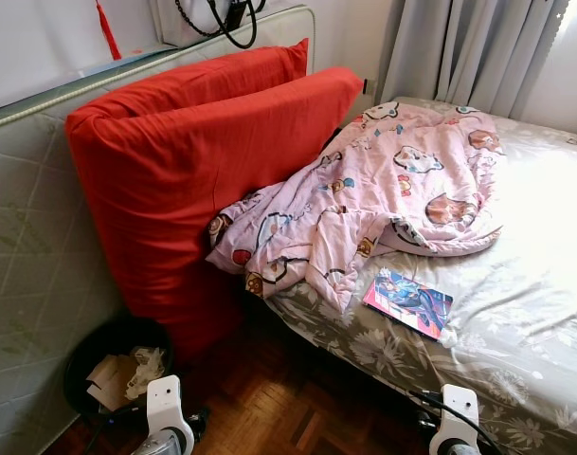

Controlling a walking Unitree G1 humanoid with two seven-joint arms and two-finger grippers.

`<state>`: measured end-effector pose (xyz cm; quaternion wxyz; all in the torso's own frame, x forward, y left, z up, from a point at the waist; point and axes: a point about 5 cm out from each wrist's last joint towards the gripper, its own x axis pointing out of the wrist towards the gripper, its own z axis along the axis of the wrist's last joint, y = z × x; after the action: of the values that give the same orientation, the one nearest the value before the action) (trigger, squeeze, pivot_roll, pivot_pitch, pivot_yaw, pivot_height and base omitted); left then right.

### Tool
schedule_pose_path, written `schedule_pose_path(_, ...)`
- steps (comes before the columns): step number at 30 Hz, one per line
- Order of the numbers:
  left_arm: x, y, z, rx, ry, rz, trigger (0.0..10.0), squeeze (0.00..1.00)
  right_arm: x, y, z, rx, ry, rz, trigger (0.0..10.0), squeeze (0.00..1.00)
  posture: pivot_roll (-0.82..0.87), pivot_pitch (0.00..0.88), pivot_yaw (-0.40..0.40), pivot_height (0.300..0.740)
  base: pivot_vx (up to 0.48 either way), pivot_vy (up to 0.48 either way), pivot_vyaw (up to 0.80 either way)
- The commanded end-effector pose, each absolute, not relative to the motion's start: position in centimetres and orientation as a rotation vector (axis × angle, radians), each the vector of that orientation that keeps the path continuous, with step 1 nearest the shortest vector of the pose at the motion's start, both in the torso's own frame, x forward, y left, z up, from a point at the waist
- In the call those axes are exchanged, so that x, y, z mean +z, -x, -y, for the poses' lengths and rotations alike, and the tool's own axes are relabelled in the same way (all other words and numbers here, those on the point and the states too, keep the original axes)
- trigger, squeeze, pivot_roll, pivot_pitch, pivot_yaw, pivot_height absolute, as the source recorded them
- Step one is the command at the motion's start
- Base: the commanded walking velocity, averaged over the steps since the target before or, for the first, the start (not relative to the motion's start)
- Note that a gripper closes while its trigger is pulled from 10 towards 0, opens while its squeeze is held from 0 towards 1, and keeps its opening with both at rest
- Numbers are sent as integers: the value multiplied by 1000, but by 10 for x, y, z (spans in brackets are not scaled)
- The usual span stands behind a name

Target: Clean up the room

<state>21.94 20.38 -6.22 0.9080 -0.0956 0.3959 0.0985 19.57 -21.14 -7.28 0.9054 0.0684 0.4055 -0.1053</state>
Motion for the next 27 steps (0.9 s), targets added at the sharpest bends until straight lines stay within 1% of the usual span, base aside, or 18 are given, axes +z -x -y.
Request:
schedule_pose_path(1,-81,-186,-201,9,-35,-968,10000,0,-49,-243,198,-105,-218,-846,10000,0,81,0,6,740,0,0,0)
schedule_pose_path(27,-80,-189,-201,20,-5,-949,10000,0,-46,-247,199,-127,-245,-832,10000,0,87,0,2,740,0,0,0)
